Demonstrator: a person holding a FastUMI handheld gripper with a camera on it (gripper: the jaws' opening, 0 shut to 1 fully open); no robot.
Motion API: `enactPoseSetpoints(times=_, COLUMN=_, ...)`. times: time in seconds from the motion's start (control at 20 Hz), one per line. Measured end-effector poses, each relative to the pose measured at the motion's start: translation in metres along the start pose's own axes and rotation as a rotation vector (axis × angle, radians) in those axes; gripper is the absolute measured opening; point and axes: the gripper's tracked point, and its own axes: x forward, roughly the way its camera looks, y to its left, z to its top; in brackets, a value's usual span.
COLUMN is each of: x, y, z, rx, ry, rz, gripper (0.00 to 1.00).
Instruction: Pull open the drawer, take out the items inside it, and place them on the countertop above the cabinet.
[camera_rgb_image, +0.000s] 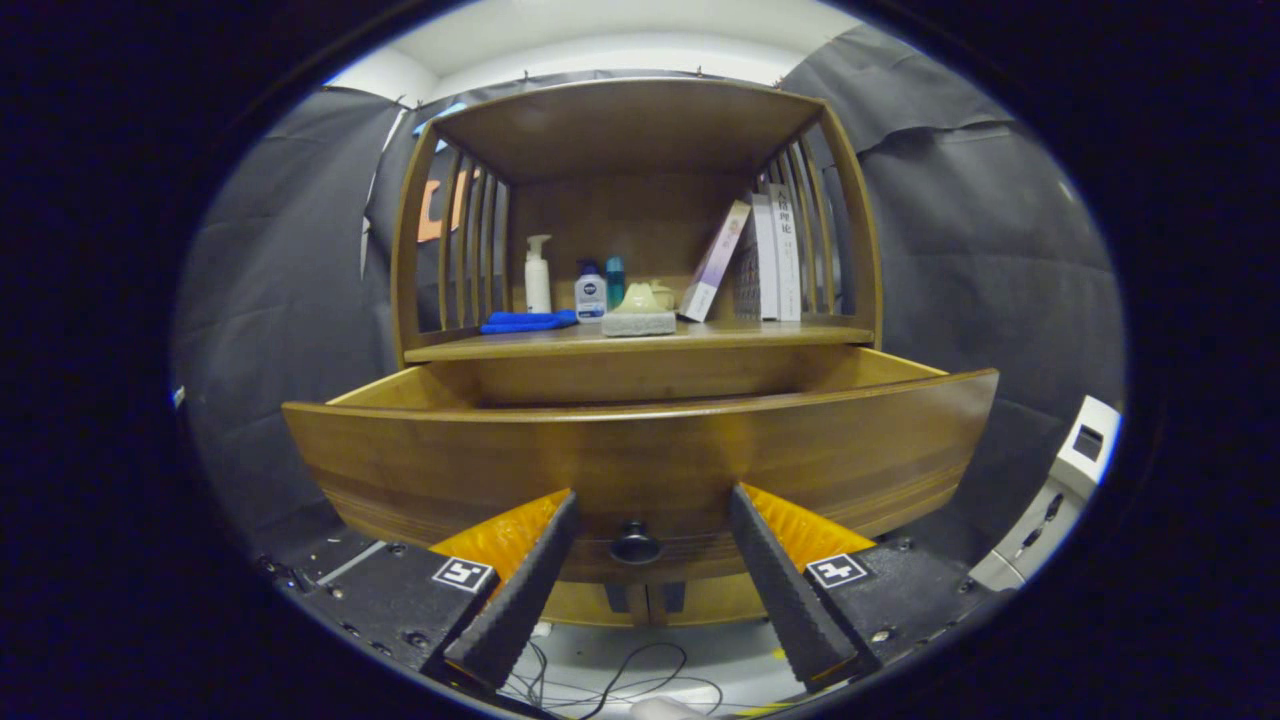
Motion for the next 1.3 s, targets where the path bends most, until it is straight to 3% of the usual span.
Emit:
enactPoseSetpoints(times=0.6, x=0.082, y=0.013, z=0.025, rx=0.006, ry=-0.033, rz=-0.04, gripper=0.99)
enactPoseSetpoints(times=1.3, x=0.145, y=0.016, z=0.033, rx=-0.046, ry=-0.016, rz=-0.048, gripper=0.99)
